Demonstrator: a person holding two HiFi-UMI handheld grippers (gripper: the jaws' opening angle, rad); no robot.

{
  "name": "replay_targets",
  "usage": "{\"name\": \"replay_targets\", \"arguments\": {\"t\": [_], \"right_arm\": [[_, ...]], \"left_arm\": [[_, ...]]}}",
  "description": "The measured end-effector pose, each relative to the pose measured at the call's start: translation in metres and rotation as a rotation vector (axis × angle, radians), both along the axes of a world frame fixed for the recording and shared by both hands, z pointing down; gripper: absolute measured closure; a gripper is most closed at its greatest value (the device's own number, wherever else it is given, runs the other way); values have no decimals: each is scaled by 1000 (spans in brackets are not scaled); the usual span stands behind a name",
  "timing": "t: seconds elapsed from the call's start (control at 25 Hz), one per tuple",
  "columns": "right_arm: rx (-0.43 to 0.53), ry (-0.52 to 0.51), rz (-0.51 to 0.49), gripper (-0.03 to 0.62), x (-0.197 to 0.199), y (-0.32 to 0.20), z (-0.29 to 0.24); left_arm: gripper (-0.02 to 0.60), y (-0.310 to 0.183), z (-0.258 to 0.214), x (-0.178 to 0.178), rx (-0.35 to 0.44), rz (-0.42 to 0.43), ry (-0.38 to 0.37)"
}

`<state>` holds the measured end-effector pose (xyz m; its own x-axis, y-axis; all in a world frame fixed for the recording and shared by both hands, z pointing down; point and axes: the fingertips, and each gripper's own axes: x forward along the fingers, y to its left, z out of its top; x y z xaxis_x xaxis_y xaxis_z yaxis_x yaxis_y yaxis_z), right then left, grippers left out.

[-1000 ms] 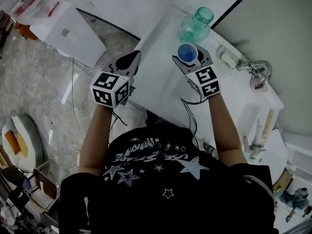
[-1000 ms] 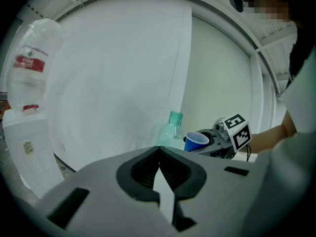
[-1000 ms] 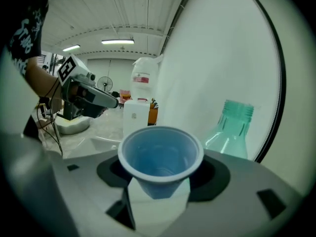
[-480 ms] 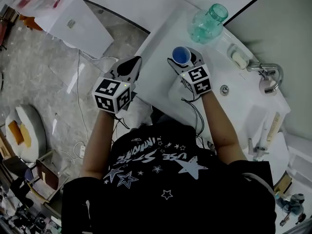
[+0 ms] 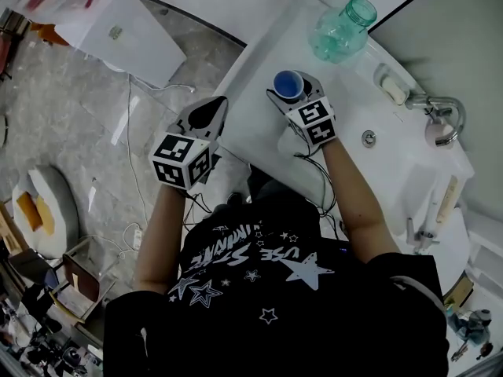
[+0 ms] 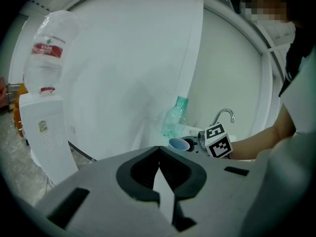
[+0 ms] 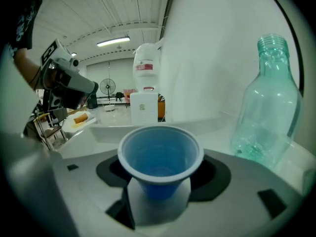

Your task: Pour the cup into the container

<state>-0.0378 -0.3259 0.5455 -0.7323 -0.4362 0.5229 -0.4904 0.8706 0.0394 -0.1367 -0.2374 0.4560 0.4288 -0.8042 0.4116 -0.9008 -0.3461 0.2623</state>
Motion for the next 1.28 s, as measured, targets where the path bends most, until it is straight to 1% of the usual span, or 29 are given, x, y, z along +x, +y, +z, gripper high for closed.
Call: {"name": "replay_targets", "arguments": {"t": [0.12, 0.24, 0.32, 0.44, 0.64, 0.84, 0.96, 1.04, 1.12, 1.28], "right_arm": [[-8, -12, -5, 284, -3, 1, 2], [-20, -8, 15, 275, -2, 2, 4], [-32, 1, 35, 247, 0, 5, 5], [-39, 22, 79, 226, 7, 11, 6], [-45, 50, 152, 218, 28, 36, 3], [-18, 34, 257, 226, 55, 66, -17], [33, 1, 321, 306, 70, 86, -42], [71, -27, 356, 381, 80, 99, -60], [90, -59, 398, 429, 90, 114, -75], [113, -107, 490, 578, 107, 143, -98]], "left_arm": [[572, 7, 2, 0, -2, -5, 9], [572, 17, 3, -2, -3, -9, 11], [572, 24, 3, -4, -1, -10, 12], [572, 35, 0, -7, 5, -5, 9], [572, 58, -6, -7, 24, 17, 17], [572, 90, -12, 0, 42, 53, 36], [572, 110, -16, 6, 62, 83, 50], [572, 123, -19, 12, 72, 100, 54], [572, 135, -21, 19, 79, 116, 58], [572, 153, -30, 30, 107, 160, 68]]}}
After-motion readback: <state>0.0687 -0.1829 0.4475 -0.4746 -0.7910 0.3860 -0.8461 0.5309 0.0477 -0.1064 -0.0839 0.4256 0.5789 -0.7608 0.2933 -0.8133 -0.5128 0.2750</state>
